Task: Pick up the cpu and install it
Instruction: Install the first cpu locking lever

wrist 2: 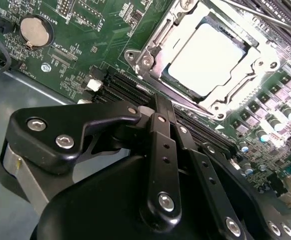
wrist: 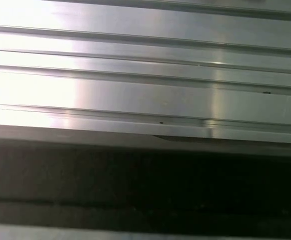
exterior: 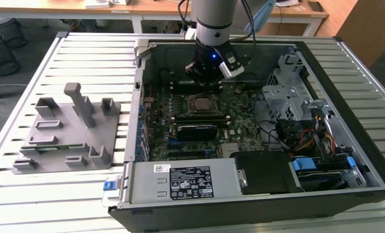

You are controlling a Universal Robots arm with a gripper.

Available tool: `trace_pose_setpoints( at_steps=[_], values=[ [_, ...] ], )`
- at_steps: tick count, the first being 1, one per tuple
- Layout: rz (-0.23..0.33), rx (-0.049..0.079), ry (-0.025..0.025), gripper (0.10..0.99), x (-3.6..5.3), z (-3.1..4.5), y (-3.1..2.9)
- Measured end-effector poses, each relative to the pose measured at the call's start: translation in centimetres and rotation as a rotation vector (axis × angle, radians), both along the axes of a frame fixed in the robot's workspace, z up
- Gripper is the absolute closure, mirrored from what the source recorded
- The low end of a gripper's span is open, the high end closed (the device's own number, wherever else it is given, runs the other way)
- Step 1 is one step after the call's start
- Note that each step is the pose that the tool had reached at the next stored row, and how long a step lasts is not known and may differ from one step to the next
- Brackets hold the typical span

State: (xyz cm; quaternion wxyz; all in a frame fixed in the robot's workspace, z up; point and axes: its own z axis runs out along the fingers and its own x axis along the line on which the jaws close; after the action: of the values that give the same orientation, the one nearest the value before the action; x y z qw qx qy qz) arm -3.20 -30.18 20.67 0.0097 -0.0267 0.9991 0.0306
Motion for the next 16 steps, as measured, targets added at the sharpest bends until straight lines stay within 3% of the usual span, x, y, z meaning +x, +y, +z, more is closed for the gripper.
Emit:
trace_pose_setpoints(
  at_steps=[10,16],
  values=[
    [0.0,0.0,0.0003,0.98,0.34,-0.77,-0.04],
    [0.0,0.0,0.0003,0.98,0.35,-0.8,-0.04]
  ],
)
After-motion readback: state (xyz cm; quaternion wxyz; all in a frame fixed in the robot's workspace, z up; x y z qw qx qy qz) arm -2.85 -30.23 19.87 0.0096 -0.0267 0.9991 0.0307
